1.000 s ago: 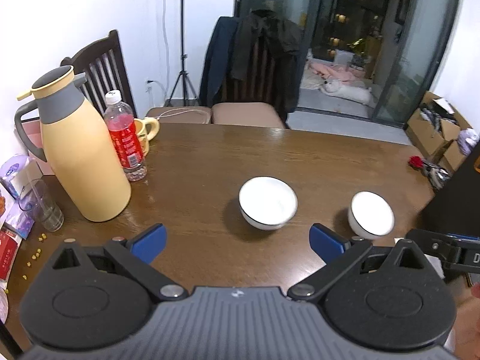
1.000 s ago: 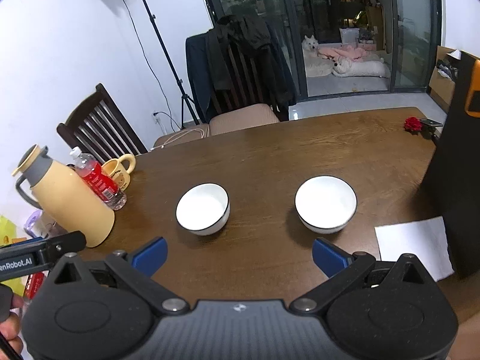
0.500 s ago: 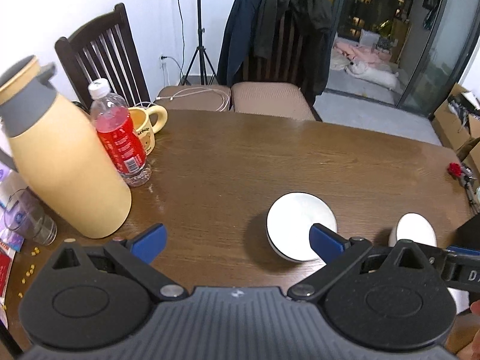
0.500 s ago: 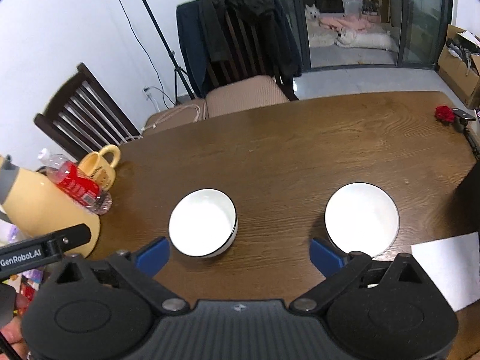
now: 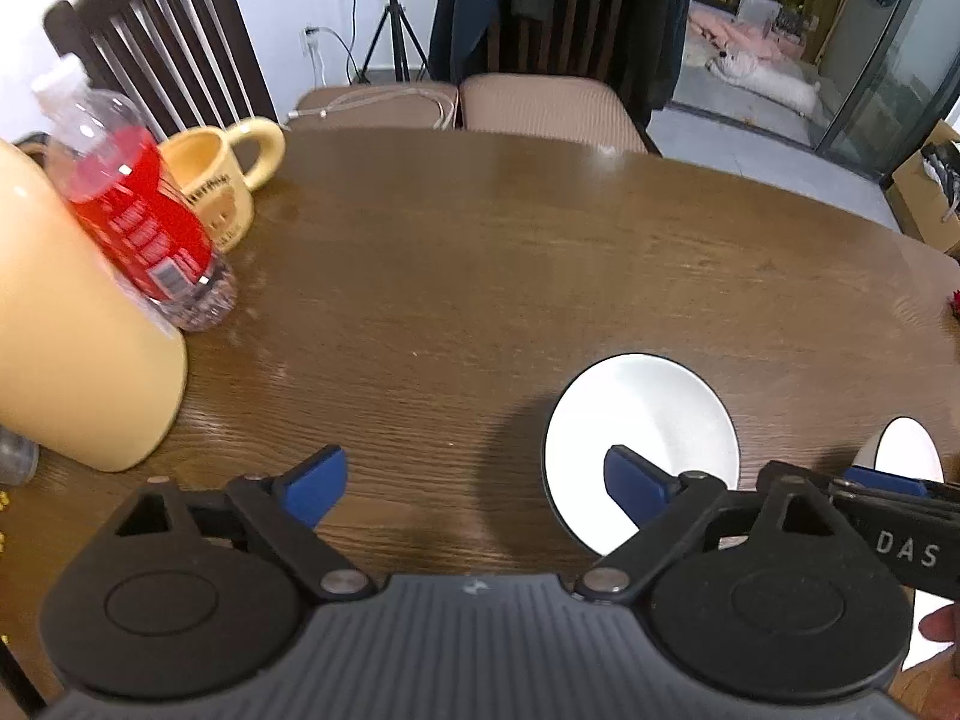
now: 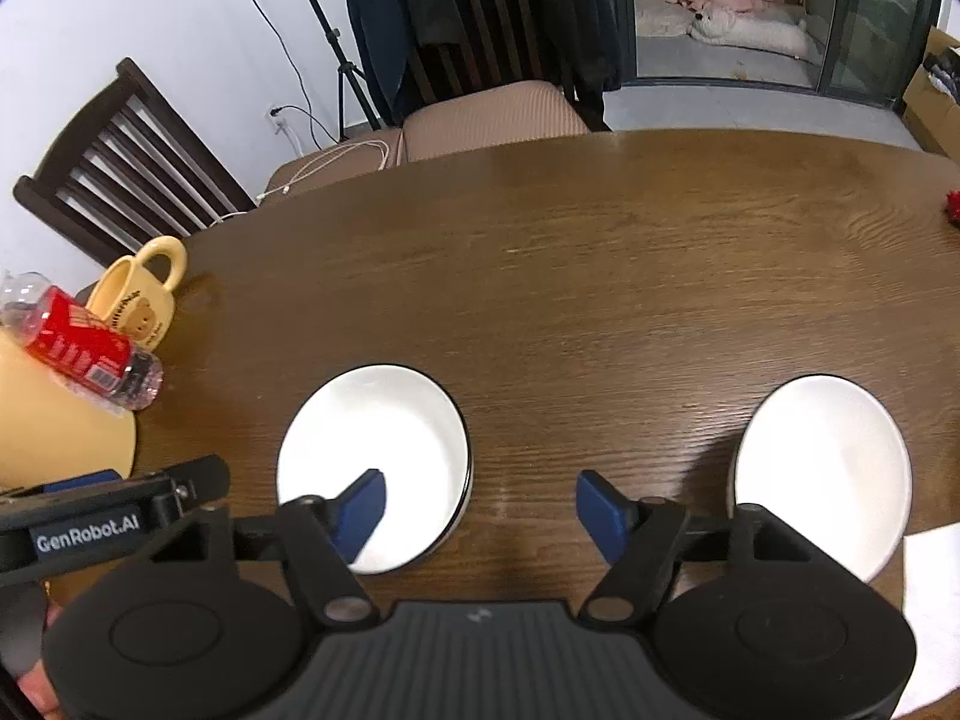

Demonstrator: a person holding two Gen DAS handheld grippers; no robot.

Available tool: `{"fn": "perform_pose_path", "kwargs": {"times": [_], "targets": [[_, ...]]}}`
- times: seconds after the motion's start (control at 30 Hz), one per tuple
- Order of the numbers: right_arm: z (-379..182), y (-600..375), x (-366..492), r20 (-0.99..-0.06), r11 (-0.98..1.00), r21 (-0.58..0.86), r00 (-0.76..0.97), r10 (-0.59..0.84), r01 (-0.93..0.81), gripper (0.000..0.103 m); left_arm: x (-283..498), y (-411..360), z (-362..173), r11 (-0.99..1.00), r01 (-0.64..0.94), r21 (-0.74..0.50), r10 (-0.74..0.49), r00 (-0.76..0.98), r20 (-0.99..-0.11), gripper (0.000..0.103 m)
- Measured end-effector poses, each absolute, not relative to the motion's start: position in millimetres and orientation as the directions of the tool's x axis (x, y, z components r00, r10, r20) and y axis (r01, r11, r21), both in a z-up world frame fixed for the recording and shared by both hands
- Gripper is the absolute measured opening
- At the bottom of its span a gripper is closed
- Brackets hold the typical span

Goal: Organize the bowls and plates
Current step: 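Close the left tool on a white bowl rim while the right tool closes on another bowl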

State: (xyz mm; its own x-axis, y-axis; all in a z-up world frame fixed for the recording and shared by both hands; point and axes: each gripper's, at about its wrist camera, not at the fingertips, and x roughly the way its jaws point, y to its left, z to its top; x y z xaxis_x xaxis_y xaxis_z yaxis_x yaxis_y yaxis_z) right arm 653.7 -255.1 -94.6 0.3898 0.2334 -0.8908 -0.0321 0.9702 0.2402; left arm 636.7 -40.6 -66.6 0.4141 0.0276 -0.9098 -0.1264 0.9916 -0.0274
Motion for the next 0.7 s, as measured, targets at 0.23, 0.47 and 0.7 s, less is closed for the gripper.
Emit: {"fn": "perform_pose_path", "kwargs": {"times": [0.23, 0.47, 0.7], "targets": [[-124, -248, 671, -0.895, 0.968, 0.247, 0.373, 0.246, -0.044, 0.047, 654, -43, -96, 0.991, -0.127, -0.043, 0.007, 0.373, -0.928, 0.083], [-146, -247, 680, -0.901, 0.964, 0.263, 0.351, 0.255, -0.028, 0.03, 664, -49, -116, 0.991, -0.123, -0.054, -0.009, 0.344, -0.939, 0.074], [-153, -243, 684, -0.9, 0.963, 0.269, 0.348, 0.262, -0.027, 0.018, 668, -51, -127, 0.991, -0.119, -0.061, -0.02, 0.322, -0.946, 0.058]]}}
